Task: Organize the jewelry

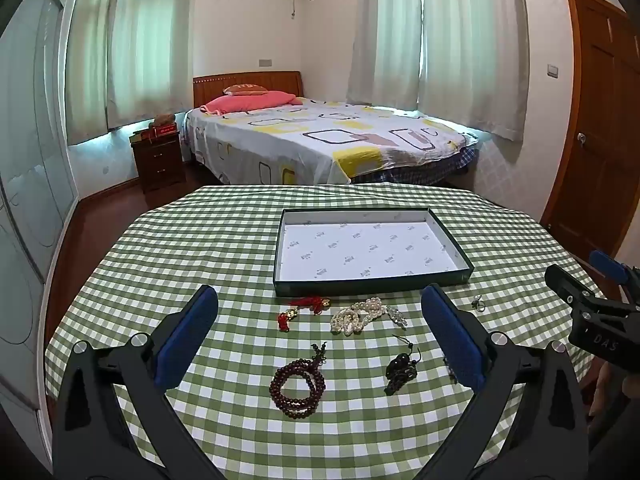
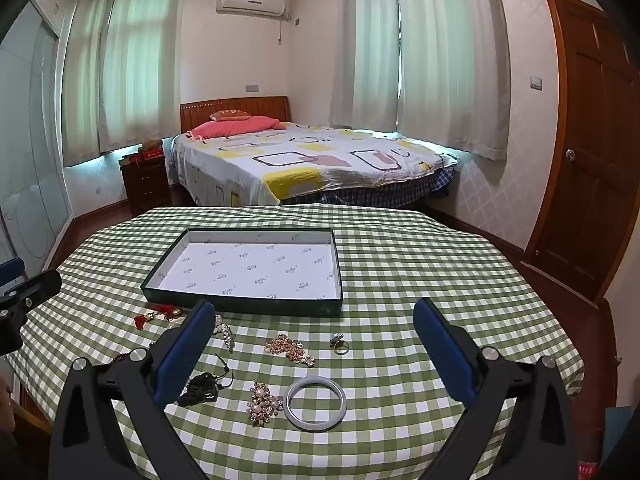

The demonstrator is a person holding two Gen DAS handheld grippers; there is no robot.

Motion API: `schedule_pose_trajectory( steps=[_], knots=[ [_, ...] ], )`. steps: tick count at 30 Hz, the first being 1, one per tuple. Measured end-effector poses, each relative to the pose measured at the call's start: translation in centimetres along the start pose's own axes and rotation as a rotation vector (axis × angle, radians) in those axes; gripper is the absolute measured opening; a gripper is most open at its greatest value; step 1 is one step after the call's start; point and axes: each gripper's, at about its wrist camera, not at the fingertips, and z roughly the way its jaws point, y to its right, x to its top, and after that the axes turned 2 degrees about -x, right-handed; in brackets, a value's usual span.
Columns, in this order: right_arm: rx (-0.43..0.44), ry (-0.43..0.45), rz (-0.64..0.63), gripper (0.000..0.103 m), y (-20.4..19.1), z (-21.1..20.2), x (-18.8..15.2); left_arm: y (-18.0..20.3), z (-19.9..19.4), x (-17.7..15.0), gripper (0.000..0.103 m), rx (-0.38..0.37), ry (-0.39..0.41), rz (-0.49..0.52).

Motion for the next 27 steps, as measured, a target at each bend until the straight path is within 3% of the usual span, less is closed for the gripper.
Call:
schedule_pose_trajectory(
  steps=[27],
  knots=[
    [0.007,0.017,0.007,0.097,0.2,-0.5,0.7,-0.2,-1.4,0.7,0.099,0.012,0.023,-0.034]
  ],
)
